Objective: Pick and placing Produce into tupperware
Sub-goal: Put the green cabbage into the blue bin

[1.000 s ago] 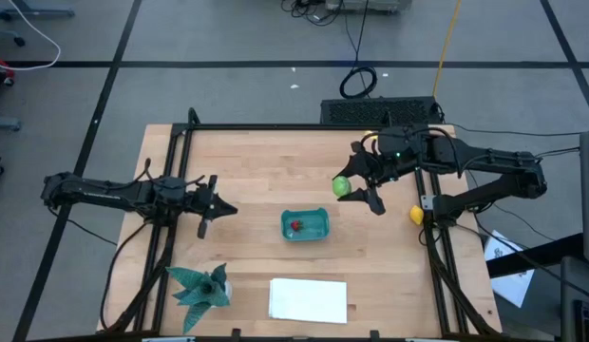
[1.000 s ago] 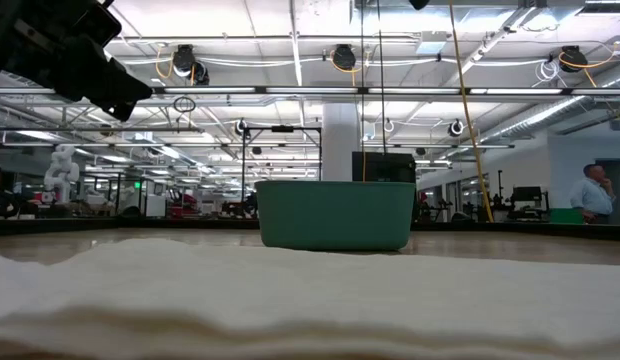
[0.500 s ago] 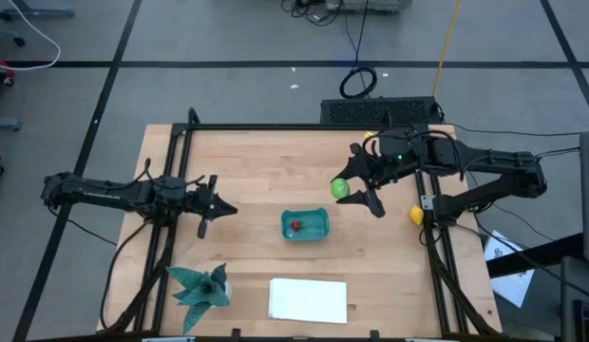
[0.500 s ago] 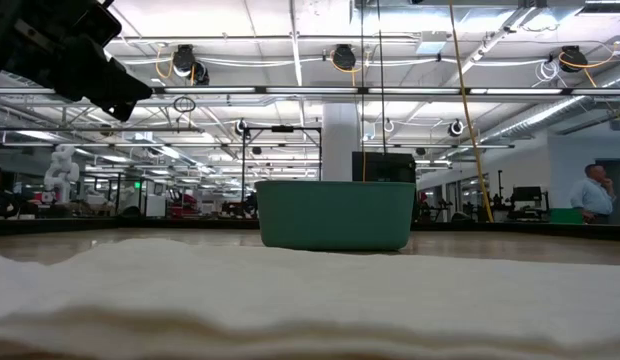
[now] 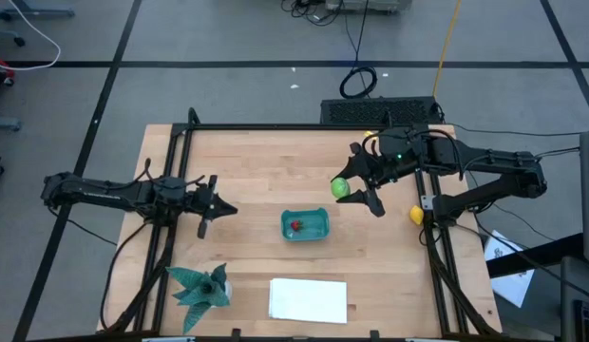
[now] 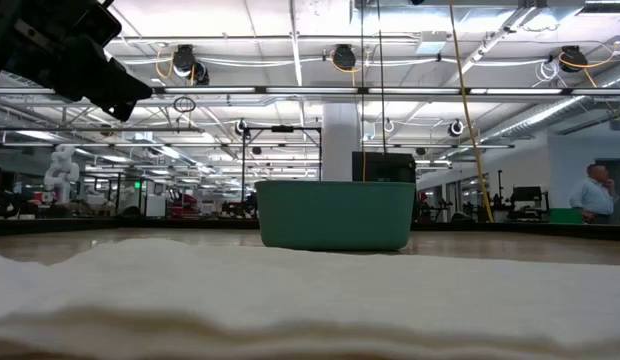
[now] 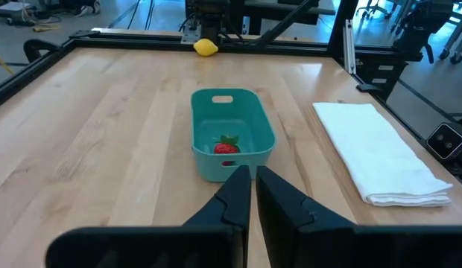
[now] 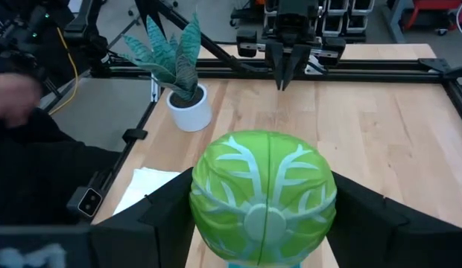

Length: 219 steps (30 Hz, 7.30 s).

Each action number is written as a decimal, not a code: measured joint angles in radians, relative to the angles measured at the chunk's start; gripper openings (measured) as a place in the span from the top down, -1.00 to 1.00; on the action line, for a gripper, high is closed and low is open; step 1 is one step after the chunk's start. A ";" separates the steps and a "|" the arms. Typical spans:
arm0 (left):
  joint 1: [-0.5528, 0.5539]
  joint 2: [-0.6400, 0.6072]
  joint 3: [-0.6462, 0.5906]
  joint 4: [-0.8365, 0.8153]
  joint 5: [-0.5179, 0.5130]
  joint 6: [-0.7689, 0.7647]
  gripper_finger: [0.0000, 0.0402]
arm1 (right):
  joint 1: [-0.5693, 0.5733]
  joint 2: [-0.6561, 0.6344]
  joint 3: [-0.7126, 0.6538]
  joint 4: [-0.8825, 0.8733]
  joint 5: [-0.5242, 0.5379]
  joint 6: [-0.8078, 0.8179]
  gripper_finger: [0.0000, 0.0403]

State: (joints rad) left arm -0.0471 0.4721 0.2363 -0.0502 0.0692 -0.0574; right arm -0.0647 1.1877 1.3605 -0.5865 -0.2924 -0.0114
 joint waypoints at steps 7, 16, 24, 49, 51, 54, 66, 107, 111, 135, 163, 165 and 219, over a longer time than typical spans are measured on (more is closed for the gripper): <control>0.000 0.000 0.000 0.000 0.000 0.000 0.87 | 0.001 -0.001 0.000 -0.013 0.000 0.001 -0.17; 0.000 0.000 0.000 0.001 0.000 0.000 0.87 | 0.001 -0.016 0.000 -0.040 -0.001 -0.026 -0.17; 0.000 0.000 0.000 0.029 0.000 0.010 0.87 | -0.001 -0.056 0.000 -0.073 0.001 -0.041 -0.17; 0.000 0.000 0.000 0.107 -0.001 0.036 0.87 | -0.001 -0.356 -0.244 0.023 0.207 -0.052 -0.17; 0.000 0.000 0.000 0.107 -0.001 0.051 0.87 | -0.001 -0.384 -0.296 0.070 0.210 -0.040 -0.17; 0.000 0.000 0.000 0.107 -0.001 0.052 0.87 | -0.001 -0.427 -0.370 0.126 0.210 -0.023 -0.17; 0.000 0.000 0.000 0.107 -0.001 0.052 0.87 | -0.001 -0.547 -0.542 0.252 0.210 0.014 -0.17; 0.000 0.000 0.000 0.106 -0.031 0.062 0.87 | -0.002 -0.605 -0.988 0.850 0.297 0.079 -0.17; 0.000 0.000 0.000 0.105 -0.050 0.062 0.87 | -0.002 -0.605 -0.988 0.850 0.297 0.079 -0.17; 0.000 0.000 0.000 0.105 -0.053 0.060 0.87 | -0.002 -0.578 -0.988 0.855 0.293 0.103 -0.17; 0.000 0.000 0.000 0.106 -0.053 0.059 0.87 | -0.002 -0.545 -0.988 0.849 0.259 0.131 -0.17; 0.000 0.000 0.000 0.106 -0.053 0.060 0.87 | -0.002 -0.540 -0.988 0.852 0.259 0.131 -0.17; 0.000 0.000 0.000 0.106 -0.054 0.056 0.87 | -0.001 -0.315 -0.860 0.917 0.208 0.131 -0.17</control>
State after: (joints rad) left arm -0.0472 0.4721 0.2367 0.0555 0.0154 -0.0010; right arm -0.0658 0.8730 0.5007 0.3305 -0.0841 0.1196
